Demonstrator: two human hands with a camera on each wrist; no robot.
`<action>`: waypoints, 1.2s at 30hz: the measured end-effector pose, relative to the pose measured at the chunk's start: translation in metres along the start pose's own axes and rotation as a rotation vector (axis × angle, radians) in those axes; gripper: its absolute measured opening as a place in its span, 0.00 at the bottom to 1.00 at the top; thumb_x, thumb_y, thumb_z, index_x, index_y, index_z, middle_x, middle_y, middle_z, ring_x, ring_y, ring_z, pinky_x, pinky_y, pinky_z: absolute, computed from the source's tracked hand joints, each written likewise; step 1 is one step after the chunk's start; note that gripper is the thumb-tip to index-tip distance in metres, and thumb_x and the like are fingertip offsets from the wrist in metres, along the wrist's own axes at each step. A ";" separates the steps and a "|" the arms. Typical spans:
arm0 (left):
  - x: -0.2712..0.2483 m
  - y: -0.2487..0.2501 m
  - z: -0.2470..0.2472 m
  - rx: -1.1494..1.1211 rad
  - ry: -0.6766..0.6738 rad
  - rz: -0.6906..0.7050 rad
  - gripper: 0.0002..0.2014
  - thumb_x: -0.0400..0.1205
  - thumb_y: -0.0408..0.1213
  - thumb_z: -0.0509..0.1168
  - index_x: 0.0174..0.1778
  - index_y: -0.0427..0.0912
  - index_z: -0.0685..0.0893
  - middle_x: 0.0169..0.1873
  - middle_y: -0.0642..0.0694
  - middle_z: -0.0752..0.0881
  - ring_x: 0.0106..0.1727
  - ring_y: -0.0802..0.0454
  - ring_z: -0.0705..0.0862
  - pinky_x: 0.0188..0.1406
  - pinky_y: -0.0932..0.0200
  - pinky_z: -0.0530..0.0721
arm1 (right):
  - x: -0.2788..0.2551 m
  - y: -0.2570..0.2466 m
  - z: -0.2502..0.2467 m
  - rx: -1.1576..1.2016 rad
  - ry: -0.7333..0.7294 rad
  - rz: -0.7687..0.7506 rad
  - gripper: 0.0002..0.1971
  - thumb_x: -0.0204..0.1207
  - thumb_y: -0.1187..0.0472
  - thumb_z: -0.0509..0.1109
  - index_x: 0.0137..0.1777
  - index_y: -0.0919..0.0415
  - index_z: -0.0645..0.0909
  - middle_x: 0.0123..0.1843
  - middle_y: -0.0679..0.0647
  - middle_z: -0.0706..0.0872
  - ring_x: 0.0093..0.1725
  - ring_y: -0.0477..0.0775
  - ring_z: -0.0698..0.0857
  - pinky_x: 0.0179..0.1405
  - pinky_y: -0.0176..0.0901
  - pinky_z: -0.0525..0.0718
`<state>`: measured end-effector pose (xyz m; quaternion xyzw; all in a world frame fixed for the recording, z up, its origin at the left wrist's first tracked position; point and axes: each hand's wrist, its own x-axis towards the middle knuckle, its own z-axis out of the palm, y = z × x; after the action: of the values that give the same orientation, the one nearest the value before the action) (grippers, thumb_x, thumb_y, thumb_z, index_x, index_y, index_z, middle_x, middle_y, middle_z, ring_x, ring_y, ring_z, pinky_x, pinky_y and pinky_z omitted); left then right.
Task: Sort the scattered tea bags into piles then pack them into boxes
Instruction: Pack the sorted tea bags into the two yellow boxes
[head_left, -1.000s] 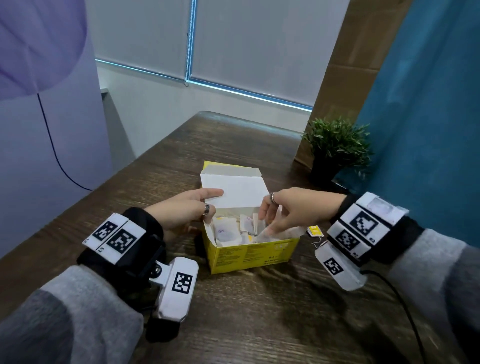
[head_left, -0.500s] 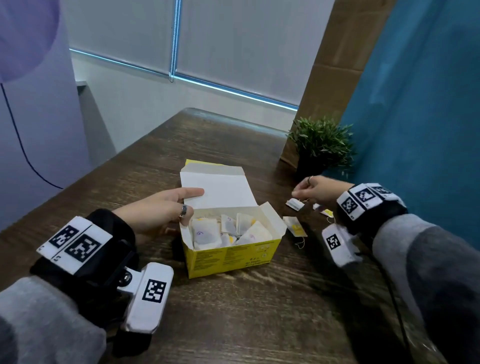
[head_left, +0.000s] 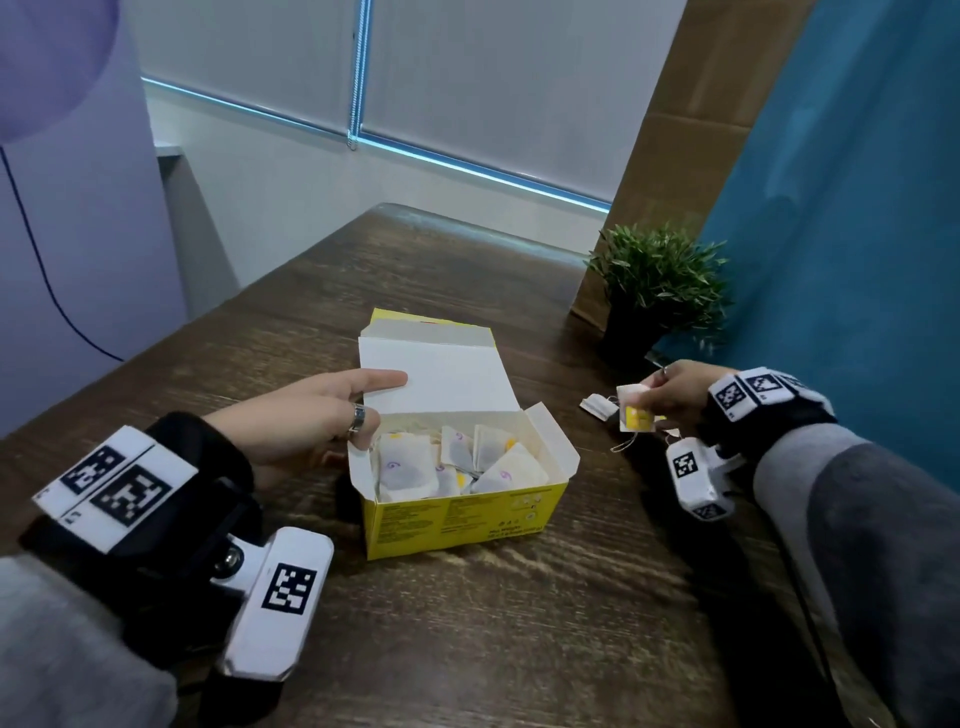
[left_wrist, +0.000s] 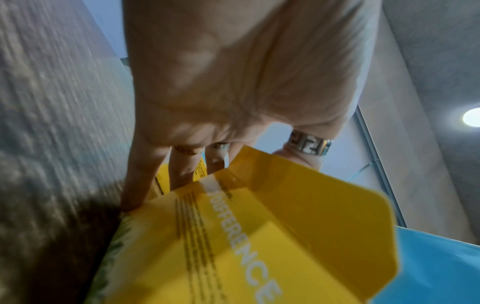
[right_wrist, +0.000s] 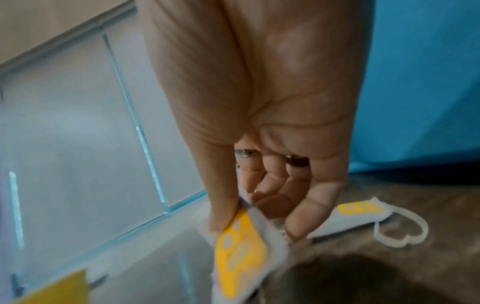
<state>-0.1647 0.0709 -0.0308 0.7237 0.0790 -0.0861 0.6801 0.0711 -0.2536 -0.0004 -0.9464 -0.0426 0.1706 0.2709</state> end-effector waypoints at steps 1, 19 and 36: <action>0.000 0.000 0.000 0.009 0.002 0.000 0.38 0.56 0.25 0.59 0.64 0.54 0.77 0.65 0.44 0.81 0.66 0.44 0.80 0.64 0.50 0.78 | 0.007 0.005 -0.004 -0.061 0.064 0.029 0.06 0.74 0.60 0.74 0.39 0.61 0.80 0.21 0.51 0.82 0.20 0.44 0.80 0.20 0.33 0.78; 0.000 -0.001 0.001 0.009 0.006 0.028 0.33 0.57 0.26 0.59 0.58 0.56 0.79 0.63 0.47 0.83 0.63 0.46 0.82 0.52 0.56 0.81 | 0.038 0.020 -0.012 -0.207 0.120 -0.099 0.09 0.70 0.59 0.77 0.35 0.56 0.78 0.34 0.52 0.82 0.34 0.48 0.79 0.31 0.35 0.77; -0.002 0.003 0.003 0.044 0.019 0.026 0.40 0.58 0.26 0.58 0.70 0.50 0.74 0.62 0.44 0.84 0.60 0.43 0.83 0.43 0.63 0.81 | 0.035 -0.023 0.029 -0.089 -0.110 -0.169 0.11 0.69 0.66 0.77 0.36 0.61 0.76 0.29 0.54 0.84 0.21 0.41 0.82 0.19 0.28 0.78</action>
<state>-0.1660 0.0677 -0.0280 0.7403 0.0741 -0.0722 0.6643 0.0938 -0.2139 -0.0221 -0.9397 -0.1444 0.1969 0.2395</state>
